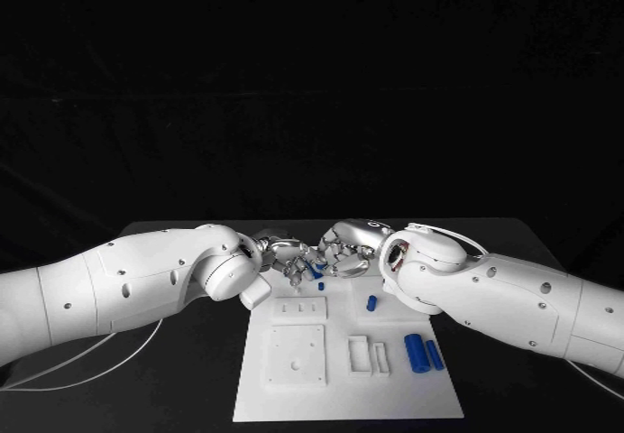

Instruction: Assemble the parts on the task board

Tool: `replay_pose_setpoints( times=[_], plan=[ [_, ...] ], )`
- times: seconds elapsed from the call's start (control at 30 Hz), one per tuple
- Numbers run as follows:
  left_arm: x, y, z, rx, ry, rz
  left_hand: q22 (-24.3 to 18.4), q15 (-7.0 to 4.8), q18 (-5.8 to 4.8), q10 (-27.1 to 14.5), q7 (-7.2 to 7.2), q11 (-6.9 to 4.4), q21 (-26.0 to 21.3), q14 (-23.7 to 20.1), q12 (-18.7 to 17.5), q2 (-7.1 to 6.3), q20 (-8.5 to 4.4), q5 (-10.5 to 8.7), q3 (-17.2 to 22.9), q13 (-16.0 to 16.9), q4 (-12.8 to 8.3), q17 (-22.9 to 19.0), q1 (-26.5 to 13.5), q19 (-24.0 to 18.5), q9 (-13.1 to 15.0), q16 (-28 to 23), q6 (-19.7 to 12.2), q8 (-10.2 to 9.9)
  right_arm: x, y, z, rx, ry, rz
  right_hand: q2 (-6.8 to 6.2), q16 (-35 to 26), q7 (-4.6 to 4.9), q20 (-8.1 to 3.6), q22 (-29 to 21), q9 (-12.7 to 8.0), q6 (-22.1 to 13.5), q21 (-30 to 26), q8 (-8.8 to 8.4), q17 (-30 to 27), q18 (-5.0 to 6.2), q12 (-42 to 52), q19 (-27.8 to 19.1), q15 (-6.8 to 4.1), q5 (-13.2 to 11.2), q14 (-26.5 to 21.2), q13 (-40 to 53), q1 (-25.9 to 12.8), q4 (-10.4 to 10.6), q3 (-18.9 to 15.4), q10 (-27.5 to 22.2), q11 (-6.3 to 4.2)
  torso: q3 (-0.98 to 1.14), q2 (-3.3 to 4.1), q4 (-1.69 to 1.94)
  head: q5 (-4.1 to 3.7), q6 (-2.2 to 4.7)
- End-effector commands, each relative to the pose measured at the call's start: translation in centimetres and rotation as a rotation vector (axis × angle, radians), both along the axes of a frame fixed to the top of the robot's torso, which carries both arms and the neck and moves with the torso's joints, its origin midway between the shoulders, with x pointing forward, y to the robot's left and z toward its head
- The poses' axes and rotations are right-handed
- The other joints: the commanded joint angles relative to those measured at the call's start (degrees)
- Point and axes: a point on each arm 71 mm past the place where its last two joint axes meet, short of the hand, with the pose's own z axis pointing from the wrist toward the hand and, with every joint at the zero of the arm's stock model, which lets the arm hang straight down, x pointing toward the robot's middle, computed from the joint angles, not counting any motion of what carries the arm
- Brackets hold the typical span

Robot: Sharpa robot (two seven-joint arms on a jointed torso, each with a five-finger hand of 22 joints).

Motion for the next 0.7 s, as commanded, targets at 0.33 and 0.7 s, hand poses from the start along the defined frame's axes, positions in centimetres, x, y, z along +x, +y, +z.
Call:
replay_pose_setpoints(
  times=[0.33, 0.7],
  plan=[
    [0.2, -0.1, 0.6, -0.009, -0.067, 0.021, 0.7, -3.03, 0.71, 2.8, -5.23, -2.17, 4.4, 3.1, 5.9, -0.4, -5.74, 10.11, 0.7, 3.0, -2.9, 1.2, -4.1, 2.8, 5.9, 5.8, 7.6, 2.4, 0.6, -1.7, 0.0, 0.085, -0.001, -0.037, -1.62, -1.3, 3.02, 0.27, 0.6, -1.9, -6.8, -1.6, -3.6, 0.0, 1.75, -1.7, -2.7, 2.48, 1.7, -1.9, -1.4, -3.1, -3.0, -9.0, -2.9, 2.52, 0.04, 0.01, 0.04, 0.01, 0.1],
    [0.4, 0.9, 0.2, 0.108, -0.066, 0.013, 0.4, -4.26, 0.53, 2.8, -6.14, -3.18, 6.6, 3.7, 9.8, -0.47, -6.91, 14.02, 1.1, 5.7, -4.2, 1.8, -5.6, 3.3, 9.5, 8.8, 9.3, 2.8, 2.3, -7.7, 0.5, 0.342, 0.064, -0.171, -4.74, -3.7, 3.9, 1.82, -0.2, -1.9, -9.2, -4.8, -4.31, -0.9, 1.75, -2.8, -6.6, 3.39, 0.1, -5.8, -2.9, -9.4, 0.6, -13.0, -6.6, 3.42, 0.08, -0.09, -0.14, 0.47, -0.08]
  ],
)
